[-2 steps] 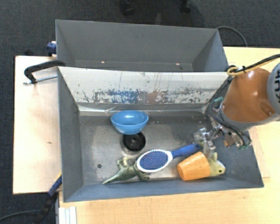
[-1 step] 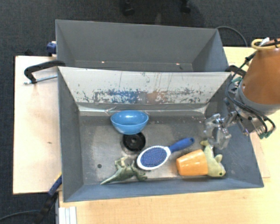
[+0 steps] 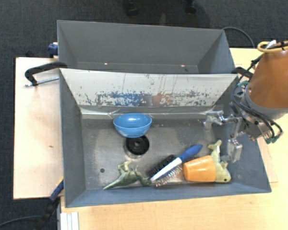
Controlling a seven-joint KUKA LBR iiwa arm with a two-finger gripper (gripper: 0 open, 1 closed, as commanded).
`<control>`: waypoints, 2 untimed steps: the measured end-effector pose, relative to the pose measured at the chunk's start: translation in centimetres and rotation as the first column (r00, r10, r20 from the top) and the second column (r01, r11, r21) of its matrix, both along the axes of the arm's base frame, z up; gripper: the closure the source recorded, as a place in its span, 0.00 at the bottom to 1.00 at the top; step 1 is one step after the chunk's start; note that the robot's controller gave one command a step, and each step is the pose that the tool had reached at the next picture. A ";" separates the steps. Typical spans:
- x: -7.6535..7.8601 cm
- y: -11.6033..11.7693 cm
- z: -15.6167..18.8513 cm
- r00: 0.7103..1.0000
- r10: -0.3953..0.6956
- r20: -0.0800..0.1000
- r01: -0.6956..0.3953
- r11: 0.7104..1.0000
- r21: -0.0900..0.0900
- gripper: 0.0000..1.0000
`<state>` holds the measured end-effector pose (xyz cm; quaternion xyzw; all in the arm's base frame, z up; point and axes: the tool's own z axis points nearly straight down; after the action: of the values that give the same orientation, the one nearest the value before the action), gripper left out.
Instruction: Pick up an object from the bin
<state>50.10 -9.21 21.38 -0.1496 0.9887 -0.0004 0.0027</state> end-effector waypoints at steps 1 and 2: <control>-0.8 5.6 -12.9 0.991 0.133 -0.016 -0.133 0.991 0.002 0.00; -0.2 5.6 -12.5 0.992 0.130 0.007 -0.130 0.992 0.000 1.00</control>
Offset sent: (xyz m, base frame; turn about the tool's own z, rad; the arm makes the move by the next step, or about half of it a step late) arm -0.0062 0.0545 -0.1275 -0.1298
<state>49.86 -3.63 8.89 -0.2135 0.9769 -0.0004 0.0060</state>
